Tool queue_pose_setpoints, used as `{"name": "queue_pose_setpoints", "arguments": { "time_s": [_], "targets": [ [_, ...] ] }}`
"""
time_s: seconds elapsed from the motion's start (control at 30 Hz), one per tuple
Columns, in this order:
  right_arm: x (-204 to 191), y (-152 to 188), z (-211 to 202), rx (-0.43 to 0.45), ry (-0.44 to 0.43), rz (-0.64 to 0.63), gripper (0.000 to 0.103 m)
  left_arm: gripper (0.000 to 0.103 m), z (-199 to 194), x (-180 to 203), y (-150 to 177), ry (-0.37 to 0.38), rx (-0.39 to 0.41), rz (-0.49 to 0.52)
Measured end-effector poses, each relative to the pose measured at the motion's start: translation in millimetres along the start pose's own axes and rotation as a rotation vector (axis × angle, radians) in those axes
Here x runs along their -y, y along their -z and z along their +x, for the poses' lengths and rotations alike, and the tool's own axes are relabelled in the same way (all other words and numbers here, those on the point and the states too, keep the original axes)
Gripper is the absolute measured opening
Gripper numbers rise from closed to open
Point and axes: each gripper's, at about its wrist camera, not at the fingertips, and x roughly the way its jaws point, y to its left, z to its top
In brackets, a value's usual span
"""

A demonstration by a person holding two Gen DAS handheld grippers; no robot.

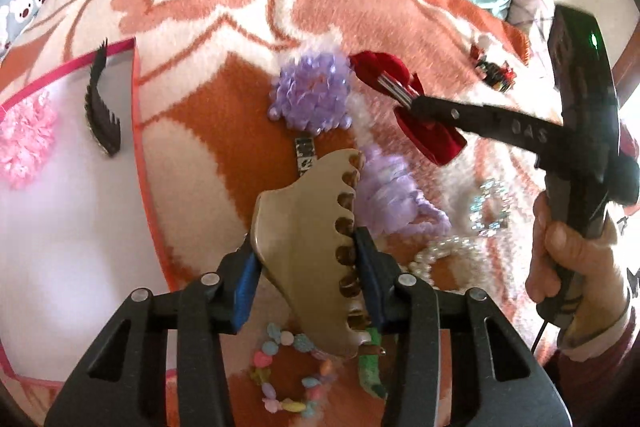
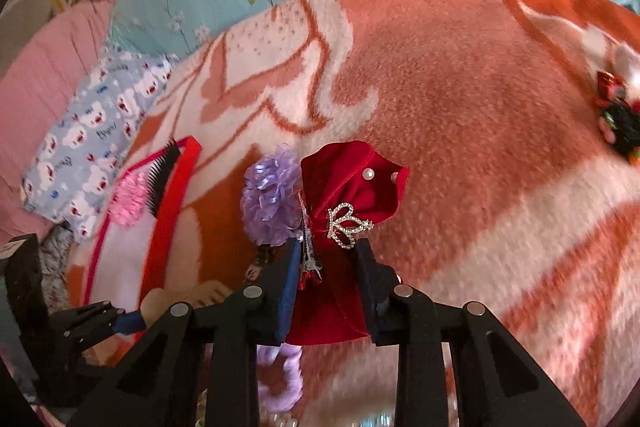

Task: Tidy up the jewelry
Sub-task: 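Carry the claw clip and red bow into the box and release both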

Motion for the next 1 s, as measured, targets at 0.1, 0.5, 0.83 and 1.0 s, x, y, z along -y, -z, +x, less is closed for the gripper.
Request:
{"name": "queue_pose_setpoints", "arguments": {
  "time_s": [0.1, 0.5, 0.83, 1.0],
  "targets": [
    [2, 5, -14, 0.016, -0.006, 0.013, 0.027, 0.043, -6, 2, 0, -0.003, 0.009, 0.002],
    [-21, 14, -55, 0.065, -0.057, -0.002, 0.027, 0.043, -51, -10, 5, -0.008, 0.095, -0.052],
    [-68, 19, -49, 0.053, -0.126, -0.064, 0.027, 0.043, -84, -59, 20, -0.062, 0.152, -0.174],
    [-95, 20, -38, 0.036, -0.162, -0.105, 0.027, 0.043, -94, -87, 29, -0.103, 0.165, -0.229]
  ]
}}
